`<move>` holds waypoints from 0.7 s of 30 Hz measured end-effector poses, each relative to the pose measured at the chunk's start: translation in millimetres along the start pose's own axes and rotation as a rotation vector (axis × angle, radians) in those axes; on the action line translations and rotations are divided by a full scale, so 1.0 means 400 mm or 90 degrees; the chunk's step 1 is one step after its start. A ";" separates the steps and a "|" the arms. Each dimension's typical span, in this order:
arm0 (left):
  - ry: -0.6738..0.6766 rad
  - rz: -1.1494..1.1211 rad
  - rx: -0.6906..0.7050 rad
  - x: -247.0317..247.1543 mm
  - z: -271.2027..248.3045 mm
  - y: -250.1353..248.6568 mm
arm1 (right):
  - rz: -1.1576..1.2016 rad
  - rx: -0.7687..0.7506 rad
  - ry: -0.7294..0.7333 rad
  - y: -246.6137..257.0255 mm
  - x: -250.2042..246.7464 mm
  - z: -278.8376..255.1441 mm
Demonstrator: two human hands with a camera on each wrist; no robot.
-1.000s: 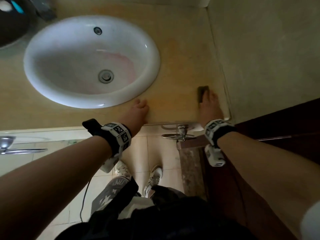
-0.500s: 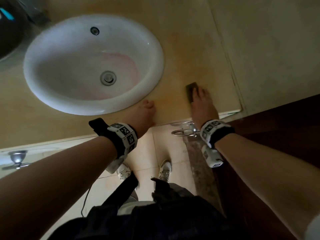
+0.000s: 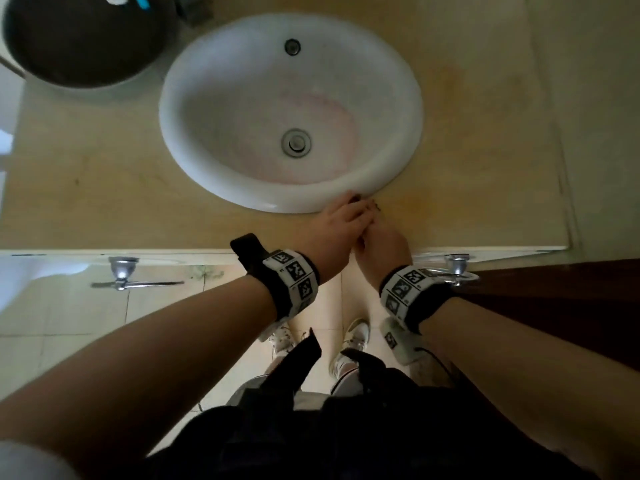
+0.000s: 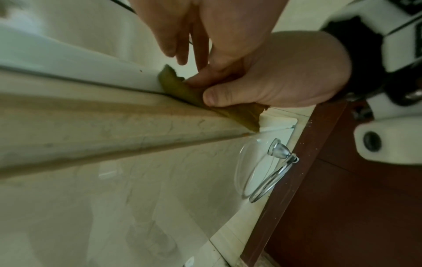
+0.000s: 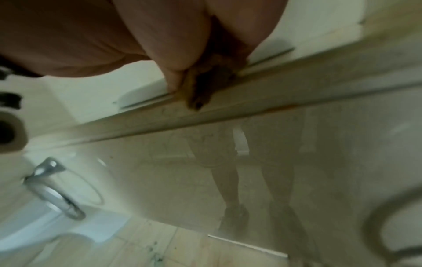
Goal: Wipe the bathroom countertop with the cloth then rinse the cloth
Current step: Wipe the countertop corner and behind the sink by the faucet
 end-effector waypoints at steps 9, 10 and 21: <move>0.111 -0.026 -0.056 0.044 0.002 -0.023 | -0.045 -0.050 0.154 -0.050 -0.081 -0.008; 0.113 -0.037 -0.065 0.045 -0.002 -0.017 | -0.053 -0.068 0.153 -0.058 -0.081 -0.012; -0.011 -0.009 -0.067 0.010 -0.168 0.157 | -0.178 -0.345 0.179 0.061 0.074 0.026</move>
Point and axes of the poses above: each hand's wrist, its own z-axis towards the middle knuckle, its own x-axis out of the palm, y = z × x, the point moved 2 cm from there along z, towards the middle knuckle, and after that the axes turned 14 degrees about z, right-handed, at the moved point
